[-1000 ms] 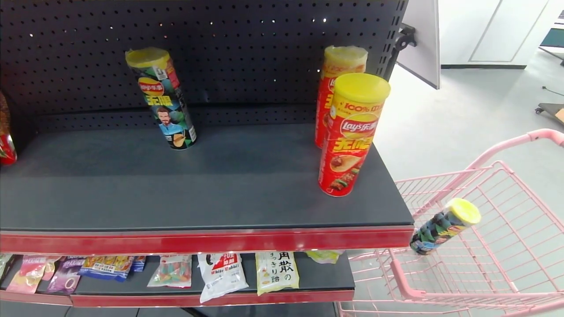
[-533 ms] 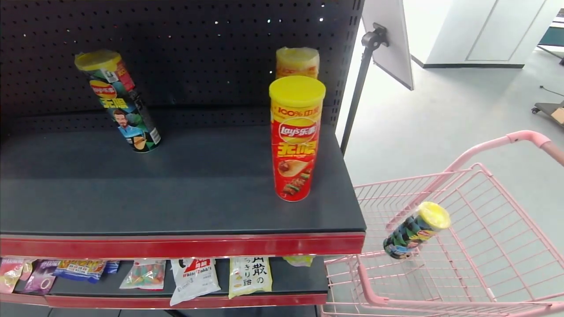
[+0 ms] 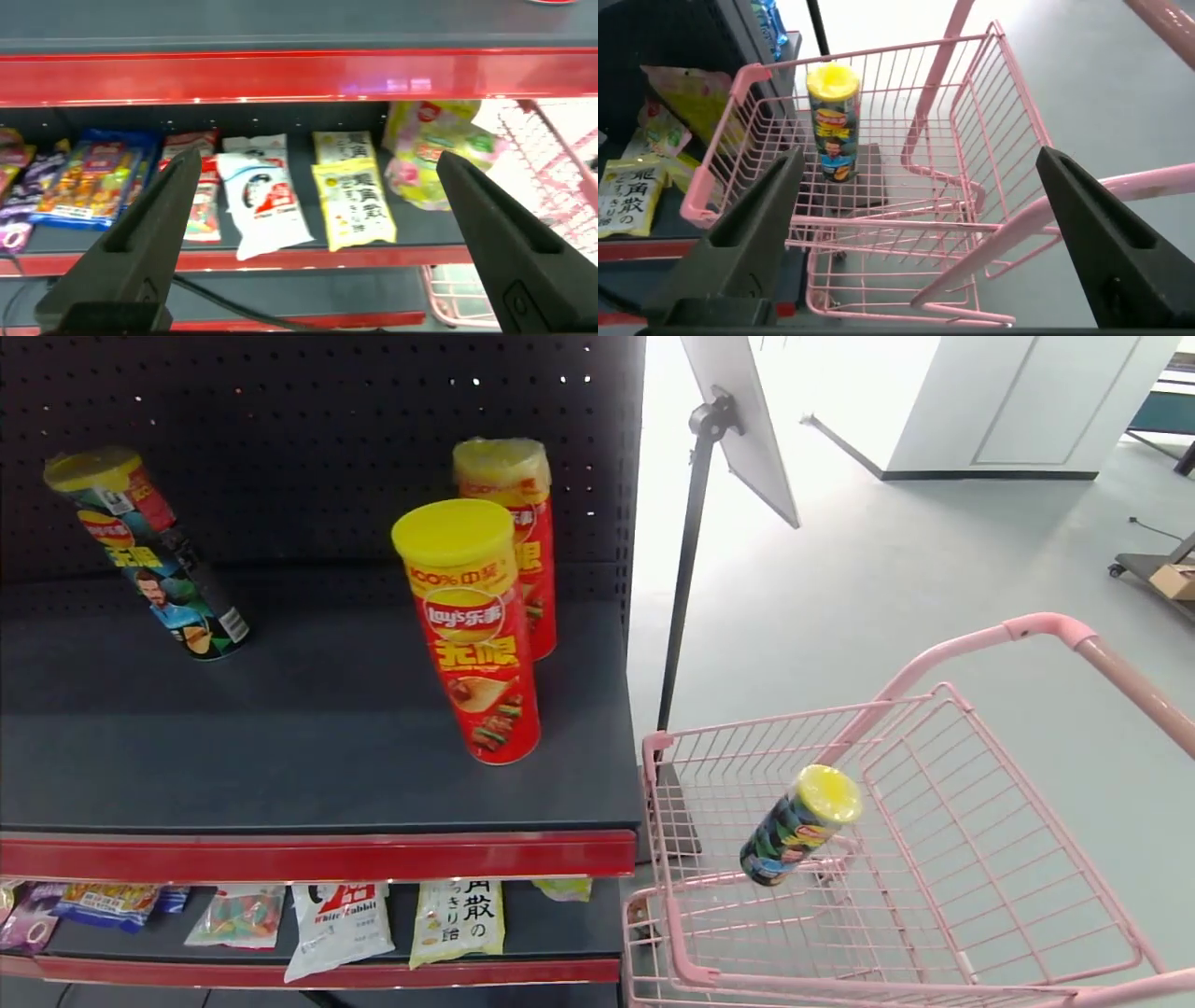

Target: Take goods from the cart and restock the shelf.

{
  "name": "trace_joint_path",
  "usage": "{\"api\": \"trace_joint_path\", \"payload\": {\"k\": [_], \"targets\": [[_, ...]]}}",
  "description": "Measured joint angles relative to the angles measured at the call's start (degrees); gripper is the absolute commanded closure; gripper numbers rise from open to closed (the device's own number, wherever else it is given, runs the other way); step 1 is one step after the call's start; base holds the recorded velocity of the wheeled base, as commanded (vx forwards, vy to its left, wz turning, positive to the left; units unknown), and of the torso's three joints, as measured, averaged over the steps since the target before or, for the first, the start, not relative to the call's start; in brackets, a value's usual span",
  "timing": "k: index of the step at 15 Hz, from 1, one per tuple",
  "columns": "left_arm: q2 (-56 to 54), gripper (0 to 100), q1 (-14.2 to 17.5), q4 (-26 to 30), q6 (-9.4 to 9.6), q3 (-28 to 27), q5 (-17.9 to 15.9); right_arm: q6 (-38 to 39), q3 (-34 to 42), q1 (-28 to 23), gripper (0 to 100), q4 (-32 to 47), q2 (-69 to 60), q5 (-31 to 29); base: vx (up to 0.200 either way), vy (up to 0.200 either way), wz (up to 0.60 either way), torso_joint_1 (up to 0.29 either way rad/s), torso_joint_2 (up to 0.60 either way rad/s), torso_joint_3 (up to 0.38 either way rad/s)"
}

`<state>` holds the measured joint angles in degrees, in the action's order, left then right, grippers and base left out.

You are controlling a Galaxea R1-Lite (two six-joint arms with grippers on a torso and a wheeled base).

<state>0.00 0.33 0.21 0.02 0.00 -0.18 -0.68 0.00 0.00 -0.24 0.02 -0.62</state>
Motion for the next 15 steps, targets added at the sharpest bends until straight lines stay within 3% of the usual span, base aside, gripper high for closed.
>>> {"api": "trace_joint_path", "payload": {"k": [3, 15], "targets": [[0.0, 0, 0.0, 0.0, -0.07, 0.0, 0.0, 0.0, 0.0, 0.0, 0, 0.0, 0.0, 0.0, 0.0, -0.2, 0.0, 0.002, 0.0, 0.002], [0.0, 0, 0.0, 0.0, -0.1, 0.0, 0.0, 0.0, 0.0, 0.0, 0, 0.0, 0.0, 0.0, 0.0, 0.0, 0.0, 0.0, 0.0, 0.0]]}}
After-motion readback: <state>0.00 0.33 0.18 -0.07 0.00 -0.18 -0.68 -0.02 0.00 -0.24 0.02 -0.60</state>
